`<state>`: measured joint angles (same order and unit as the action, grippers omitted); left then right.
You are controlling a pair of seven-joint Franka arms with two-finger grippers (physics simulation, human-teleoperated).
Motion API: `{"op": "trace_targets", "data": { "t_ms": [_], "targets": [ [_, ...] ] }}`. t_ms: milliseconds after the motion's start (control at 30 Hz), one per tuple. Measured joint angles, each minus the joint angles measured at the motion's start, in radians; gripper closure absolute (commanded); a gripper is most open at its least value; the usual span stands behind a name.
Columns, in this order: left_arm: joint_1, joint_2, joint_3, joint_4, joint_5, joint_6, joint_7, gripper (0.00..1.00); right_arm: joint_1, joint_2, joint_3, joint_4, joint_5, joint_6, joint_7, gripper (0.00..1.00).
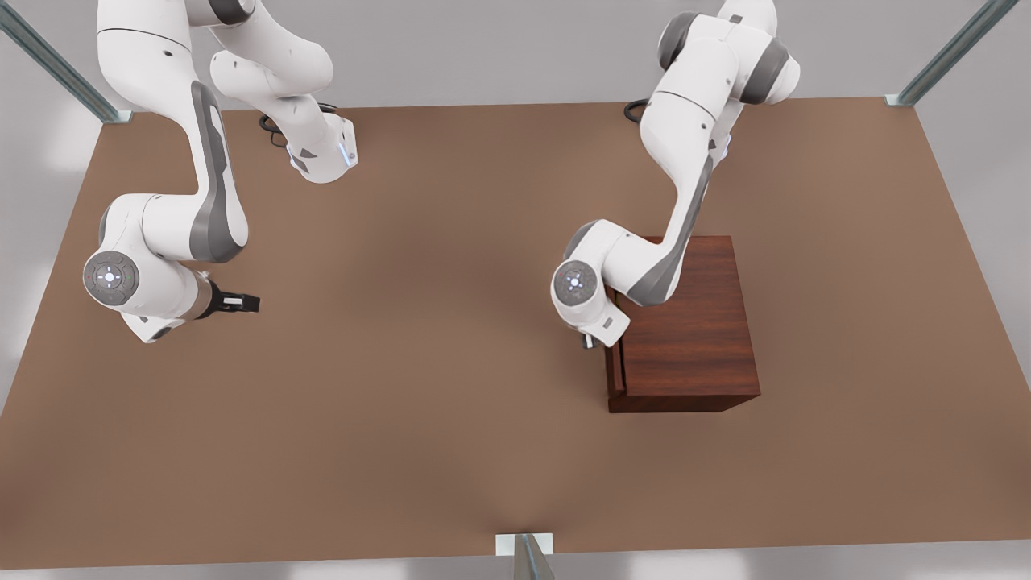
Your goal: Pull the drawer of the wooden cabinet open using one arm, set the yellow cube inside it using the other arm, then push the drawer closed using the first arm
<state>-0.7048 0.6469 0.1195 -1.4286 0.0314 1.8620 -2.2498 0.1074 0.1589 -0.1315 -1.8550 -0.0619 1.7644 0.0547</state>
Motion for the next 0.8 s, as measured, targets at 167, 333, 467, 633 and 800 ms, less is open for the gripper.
{"op": "trace_targets", "data": {
  "t_ms": [167,333,467,633,800],
  "targets": [
    [0.011,0.002,0.013,0.0,0.0,-0.008,0.027,0.82,0.0,0.0,0.0,0.0,0.0,0.0,-0.016,0.0],
    [0.007,-0.003,0.016,0.057,-0.027,-0.012,0.045,0.0,0.0,0.0,0.0,0.001,0.0,0.0,-0.029,0.0],
    [0.007,-0.08,0.018,0.066,-0.056,-0.04,0.074,0.0,0.0,0.0,0.0,0.002,0.0,0.0,-0.037,0.0],
    [0.223,-0.368,0.042,-0.133,-0.093,-0.109,0.323,0.0,0.0,0.0,0.0,0.002,0.0,0.0,-0.044,0.0],
    [0.571,-0.497,0.045,-0.111,-0.169,-0.21,0.794,0.0,-0.004,0.0,-0.004,0.025,-0.002,-0.008,-0.048,0.0]
  ]
}}
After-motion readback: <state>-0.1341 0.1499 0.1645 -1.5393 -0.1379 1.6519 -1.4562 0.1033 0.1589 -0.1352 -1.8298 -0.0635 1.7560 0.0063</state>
